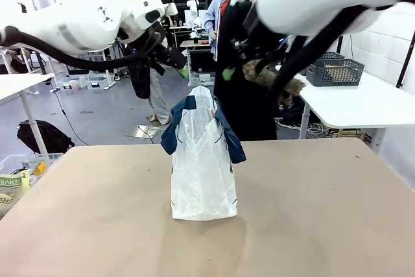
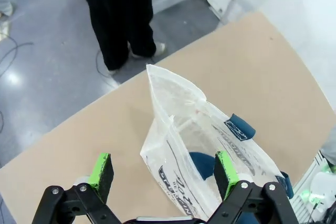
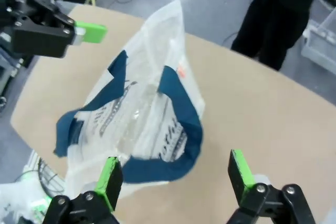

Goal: Transfer purchased items from the store into the shopping bag.
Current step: Open the Reusable shopping bag in the center of the table.

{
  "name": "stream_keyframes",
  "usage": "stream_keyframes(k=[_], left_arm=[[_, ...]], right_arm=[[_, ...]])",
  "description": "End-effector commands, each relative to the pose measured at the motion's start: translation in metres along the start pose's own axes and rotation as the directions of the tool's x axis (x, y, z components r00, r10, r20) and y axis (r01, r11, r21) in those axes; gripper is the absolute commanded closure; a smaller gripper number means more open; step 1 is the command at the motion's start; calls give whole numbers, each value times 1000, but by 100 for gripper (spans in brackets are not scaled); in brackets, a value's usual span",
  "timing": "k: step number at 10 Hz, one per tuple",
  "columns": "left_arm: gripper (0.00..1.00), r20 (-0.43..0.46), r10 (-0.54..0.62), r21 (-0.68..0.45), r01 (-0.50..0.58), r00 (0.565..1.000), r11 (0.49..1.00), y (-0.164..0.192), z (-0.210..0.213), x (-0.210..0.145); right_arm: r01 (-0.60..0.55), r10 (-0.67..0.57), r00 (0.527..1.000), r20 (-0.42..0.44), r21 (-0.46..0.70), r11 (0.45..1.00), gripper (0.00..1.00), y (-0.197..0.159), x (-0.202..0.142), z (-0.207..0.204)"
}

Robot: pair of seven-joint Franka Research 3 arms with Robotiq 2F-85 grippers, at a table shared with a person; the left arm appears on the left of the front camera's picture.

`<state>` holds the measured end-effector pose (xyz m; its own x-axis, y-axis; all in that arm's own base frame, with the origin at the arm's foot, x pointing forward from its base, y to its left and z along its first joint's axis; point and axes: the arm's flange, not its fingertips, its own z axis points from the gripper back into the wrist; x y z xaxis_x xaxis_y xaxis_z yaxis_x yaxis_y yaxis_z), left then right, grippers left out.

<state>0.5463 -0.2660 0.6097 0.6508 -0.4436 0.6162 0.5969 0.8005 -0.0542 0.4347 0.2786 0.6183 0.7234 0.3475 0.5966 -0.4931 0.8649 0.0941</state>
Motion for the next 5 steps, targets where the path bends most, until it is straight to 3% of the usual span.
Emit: stream_keyframes(k=[1,3,5], left_arm=[[0,-81,12,-7,-12,997,1000,9,-11,19],[0,-104,39,-20,-42,994,999,15,-28,19],[0,-117,71,-44,-76,991,996,29,-43,22]], right_arm=[[39,-37,999,-33,89,995,0,9,18,-20],[68,-64,998,-30,177,982,0,15,18,-45],[84,-71,995,-77,186,979,0,9,8,-63]])
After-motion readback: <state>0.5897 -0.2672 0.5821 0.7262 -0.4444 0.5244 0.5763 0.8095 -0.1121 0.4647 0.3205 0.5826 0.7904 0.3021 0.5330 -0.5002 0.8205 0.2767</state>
